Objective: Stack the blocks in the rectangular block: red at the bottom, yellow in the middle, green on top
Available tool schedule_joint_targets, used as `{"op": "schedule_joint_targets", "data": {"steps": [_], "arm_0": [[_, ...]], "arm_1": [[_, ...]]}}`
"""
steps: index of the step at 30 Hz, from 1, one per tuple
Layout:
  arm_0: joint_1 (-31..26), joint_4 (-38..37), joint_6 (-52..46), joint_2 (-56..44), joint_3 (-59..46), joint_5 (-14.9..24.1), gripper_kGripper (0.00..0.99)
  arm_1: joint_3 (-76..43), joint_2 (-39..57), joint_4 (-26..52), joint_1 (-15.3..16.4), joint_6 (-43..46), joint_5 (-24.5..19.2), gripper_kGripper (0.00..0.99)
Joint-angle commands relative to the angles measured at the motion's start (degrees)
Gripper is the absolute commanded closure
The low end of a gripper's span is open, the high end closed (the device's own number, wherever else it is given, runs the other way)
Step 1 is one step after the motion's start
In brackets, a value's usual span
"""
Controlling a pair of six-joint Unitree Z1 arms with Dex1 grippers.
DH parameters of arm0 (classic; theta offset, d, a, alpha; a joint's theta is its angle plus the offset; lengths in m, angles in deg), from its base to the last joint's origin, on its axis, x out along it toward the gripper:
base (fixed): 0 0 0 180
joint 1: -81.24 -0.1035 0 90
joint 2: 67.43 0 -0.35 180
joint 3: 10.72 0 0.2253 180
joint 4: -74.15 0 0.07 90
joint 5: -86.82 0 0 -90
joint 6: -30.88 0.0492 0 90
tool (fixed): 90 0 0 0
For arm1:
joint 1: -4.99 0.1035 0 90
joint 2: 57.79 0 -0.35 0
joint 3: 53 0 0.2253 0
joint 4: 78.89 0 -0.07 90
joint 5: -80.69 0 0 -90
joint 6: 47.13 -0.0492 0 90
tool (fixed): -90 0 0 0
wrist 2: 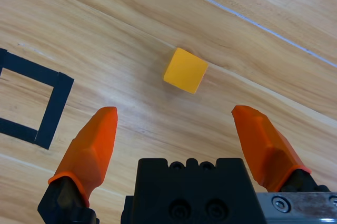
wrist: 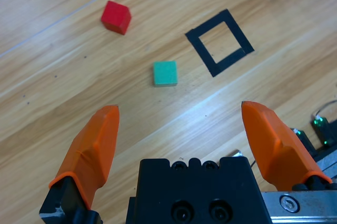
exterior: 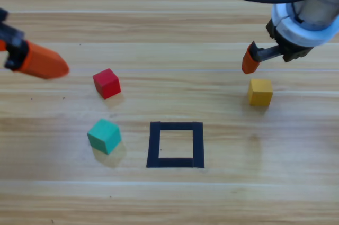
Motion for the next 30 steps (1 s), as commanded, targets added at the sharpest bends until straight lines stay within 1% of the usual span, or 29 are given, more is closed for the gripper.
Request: {"op": "schedule_joint_targets", "data": {"steps": [1, 2, 4, 8, 11, 13, 16, 18, 24, 27, 29, 30], "arm_0": [[-10.15, 7.91, -5.31, 7.31, 5.64, 0.98, 0.0], [-11.55, 9.5, -6.01, 9.51, 6.95, 0.89, 0.0], [-12.34, 10.9, -8.03, 13.03, 8.45, 1.33, 0.0], [-14.37, 11.34, -9.88, 16.72, 9.94, 1.24, 0.0], [-17.44, 11.87, -10.14, 19.18, 10.56, -1.39, 0.0], [-17.88, 12.48, -10.06, 21.9, 11.7, -2.71, 0.0], [-18.06, 12.48, -10.85, 25.6, 13.28, -4.29, 0.0], [-18.32, 12.48, -11.11, 28.58, 14.95, -5.52, 0.0], [-20.78, 15.3, -11.37, 39.04, 22.34, -6.93, 0.014], [-22.28, 15.21, -11.29, 42.12, 24.71, -8.16, 0.019], [-22.98, 15.3, -11.46, 44.32, 26.55, -8.78, 0.021], [-23.33, 15.3, -11.64, 45.28, 27.34, -9.13, 0.021]], "arm_1": [[0.9, -6.67, -0.9, -2.52, -9.86, 0.15, 0.0], [1.07, -7.28, -0.9, -2.7, -11.97, -0.64, 0.0], [1.07, -8.42, -0.9, -3.05, -15.49, -2.13, 0.0], [0.99, -10.18, -0.81, -3.14, -19.09, -3.36, 0.0], [1.07, -11.76, -0.72, -3.14, -21.29, -3.01, 0.002], [1.07, -12.55, -0.81, -3.14, -21.73, -2.66, 0.011], [1.25, -13.43, -0.72, -3.14, -21.73, -1.78, 0.054], [1.25, -14.31, -0.28, -3.14, -21.55, -1.43, 0.056], [1.43, -15.89, 0.42, -3.14, -21.29, -0.99, 0.07], [1.78, -16.33, 0.69, -3.14, -21.02, -0.9, 0.1], [1.78, -16.77, 1.13, -3.14, -19.97, -0.46, 0.163], [1.69, -16.86, 1.48, -3.14, -19.62, 0.06, 0.168]]}}
